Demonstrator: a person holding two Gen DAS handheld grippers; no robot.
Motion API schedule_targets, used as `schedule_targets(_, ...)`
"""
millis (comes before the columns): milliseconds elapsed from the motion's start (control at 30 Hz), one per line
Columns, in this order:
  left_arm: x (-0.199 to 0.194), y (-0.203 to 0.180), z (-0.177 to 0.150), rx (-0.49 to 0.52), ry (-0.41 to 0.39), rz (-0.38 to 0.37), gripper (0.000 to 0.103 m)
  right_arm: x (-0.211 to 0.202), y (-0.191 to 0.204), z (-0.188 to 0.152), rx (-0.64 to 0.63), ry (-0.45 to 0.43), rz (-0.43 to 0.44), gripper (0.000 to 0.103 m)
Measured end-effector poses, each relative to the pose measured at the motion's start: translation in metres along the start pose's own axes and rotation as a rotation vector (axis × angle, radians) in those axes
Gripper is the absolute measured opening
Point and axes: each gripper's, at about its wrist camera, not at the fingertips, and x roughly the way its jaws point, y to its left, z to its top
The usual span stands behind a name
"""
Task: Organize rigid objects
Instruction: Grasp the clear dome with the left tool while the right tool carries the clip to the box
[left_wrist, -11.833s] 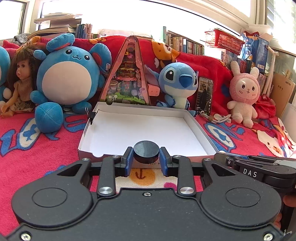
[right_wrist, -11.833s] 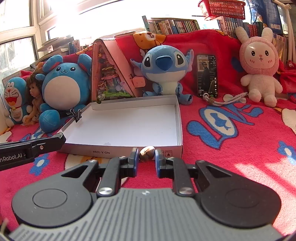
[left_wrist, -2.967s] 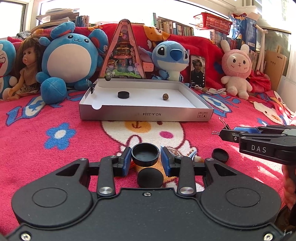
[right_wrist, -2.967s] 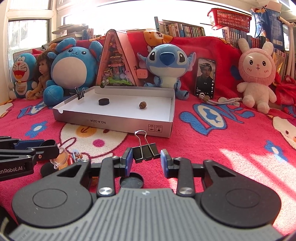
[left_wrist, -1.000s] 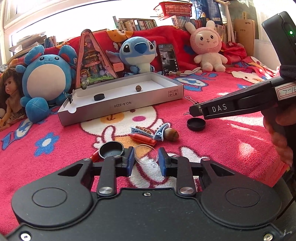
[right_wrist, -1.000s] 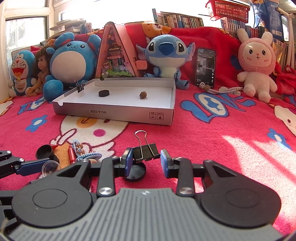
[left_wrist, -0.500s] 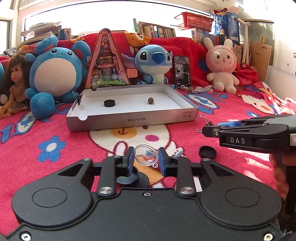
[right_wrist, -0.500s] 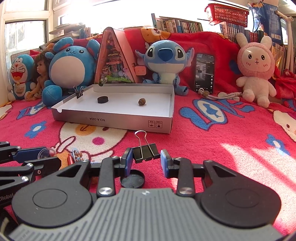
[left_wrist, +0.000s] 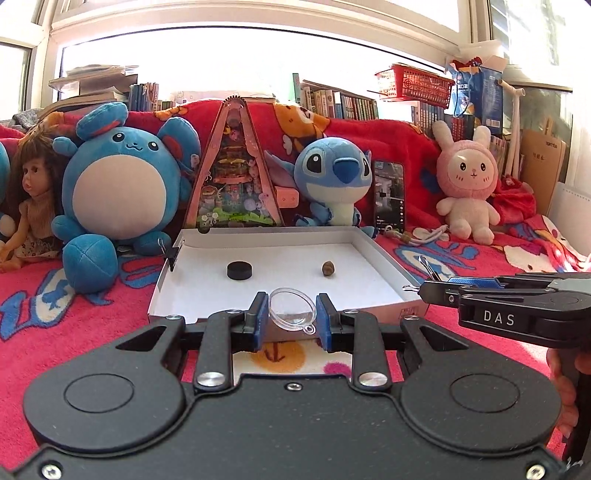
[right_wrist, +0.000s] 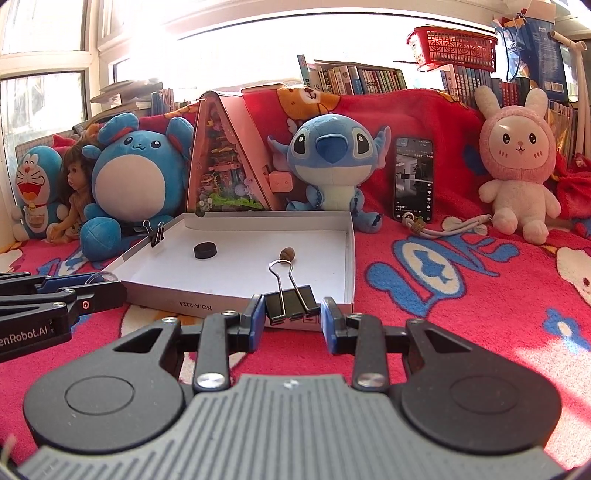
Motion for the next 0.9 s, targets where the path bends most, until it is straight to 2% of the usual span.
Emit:
schedule_targets(333, 0.053, 0.022, 0.023, -0.071, 0.002, 0.0, 0.026, 0.044, -0.001, 0.025, 0.028, 0.001, 0.022, 0.038)
schedule_targets(467, 0.083, 0.031, 0.024, -0.107, 0.035, 0.006, 0.026, 0.066, 0.0, 0.028, 0.034, 0.014, 0.035, 0.038)
schedule_targets(633, 0.113, 0.039, 0.021, -0.128, 0.089, 0.027, 0.026, 0.096, -0.002, 0.03, 0.069, 0.073, 0.041, 0.038)
schedule_targets(900, 0.142, 0.05, 0.016, -0.166, 0.15, 0.06, 0.026, 0.126, -0.005, 0.028, 0.111, 0.138, 0.062, 0.038)
